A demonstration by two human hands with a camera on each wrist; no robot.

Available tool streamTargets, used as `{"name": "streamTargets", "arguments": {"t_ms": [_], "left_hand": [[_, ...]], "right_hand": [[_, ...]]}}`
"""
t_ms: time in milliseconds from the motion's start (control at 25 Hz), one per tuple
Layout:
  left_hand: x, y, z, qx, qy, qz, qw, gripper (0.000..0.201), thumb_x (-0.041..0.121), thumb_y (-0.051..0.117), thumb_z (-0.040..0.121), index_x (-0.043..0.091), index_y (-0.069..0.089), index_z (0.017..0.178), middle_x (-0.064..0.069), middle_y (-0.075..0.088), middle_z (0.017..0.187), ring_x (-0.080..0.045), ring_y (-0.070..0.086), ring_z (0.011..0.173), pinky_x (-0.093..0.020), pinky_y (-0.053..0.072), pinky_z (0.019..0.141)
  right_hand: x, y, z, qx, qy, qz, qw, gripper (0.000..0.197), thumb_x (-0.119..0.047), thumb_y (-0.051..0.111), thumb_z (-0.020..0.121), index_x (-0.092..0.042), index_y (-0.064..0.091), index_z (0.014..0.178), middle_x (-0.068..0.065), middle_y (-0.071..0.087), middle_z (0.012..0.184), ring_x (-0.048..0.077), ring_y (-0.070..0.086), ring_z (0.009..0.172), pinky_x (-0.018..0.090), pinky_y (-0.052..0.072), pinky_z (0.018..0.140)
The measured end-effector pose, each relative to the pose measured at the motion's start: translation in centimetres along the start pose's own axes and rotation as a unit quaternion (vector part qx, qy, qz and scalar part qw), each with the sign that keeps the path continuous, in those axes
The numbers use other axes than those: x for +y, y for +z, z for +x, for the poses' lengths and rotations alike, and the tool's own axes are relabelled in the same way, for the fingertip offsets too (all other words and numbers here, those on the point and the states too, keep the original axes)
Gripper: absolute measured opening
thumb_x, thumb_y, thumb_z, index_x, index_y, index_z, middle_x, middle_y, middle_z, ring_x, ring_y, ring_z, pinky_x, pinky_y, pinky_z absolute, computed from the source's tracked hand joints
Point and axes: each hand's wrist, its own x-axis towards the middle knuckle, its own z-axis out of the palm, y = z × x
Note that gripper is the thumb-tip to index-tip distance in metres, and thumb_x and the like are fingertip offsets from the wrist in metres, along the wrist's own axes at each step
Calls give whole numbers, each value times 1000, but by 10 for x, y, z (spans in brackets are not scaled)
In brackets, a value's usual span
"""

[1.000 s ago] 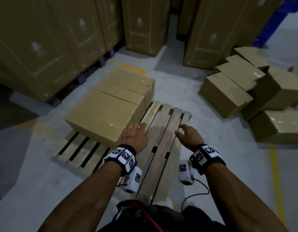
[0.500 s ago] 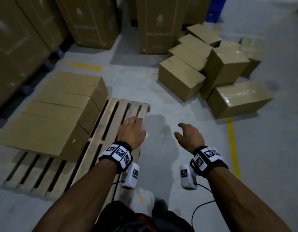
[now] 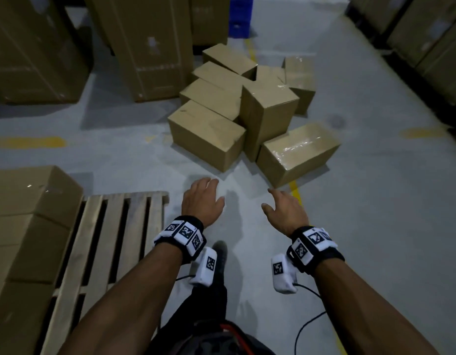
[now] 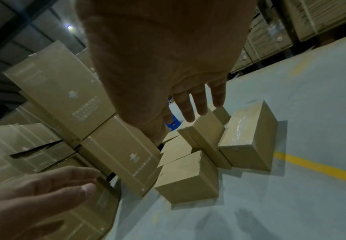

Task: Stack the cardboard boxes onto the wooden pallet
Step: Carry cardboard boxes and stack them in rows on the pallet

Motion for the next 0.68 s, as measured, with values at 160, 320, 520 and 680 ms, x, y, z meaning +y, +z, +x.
{"name": "streamTargets", "arguments": {"t_ms": [160,320,520,680], "left_hand": [[18,-1,118,-34,26,1,999,51,35,51,98,15,41,144,-9,39,150,-29,34,137,-39,32,107],[48,-19,224,-41,55,20,997,46,32,53,94,13,47,136,-10,46,142,-29,40,130,-38,37,100],[85,-30,318,-44,65,38,996,47,32,52,96,13,46,139,-10,45,146,-28,39,133,-39,36,104],[104,-20,392,-38,13,49,998,48,32,51,97,14,44,141,-10,43,147,-27,38,134,-41,36,105]], "right_hand": [[5,-39,100,2,33,-1,999,57,-39,51,100,-16,38,150,13,46,149,35,42,135,45,39,107],[14,-86,186,13,58,10,998,55,-40,53,97,-17,42,147,16,52,141,37,49,128,44,42,104],[31,-131,276,4,51,19,999,56,-40,50,99,-20,38,149,14,47,146,35,45,131,46,42,105],[50,-159,373,-14,13,1,1000,52,-40,49,99,-20,41,146,14,47,146,35,45,130,47,41,105]]}}
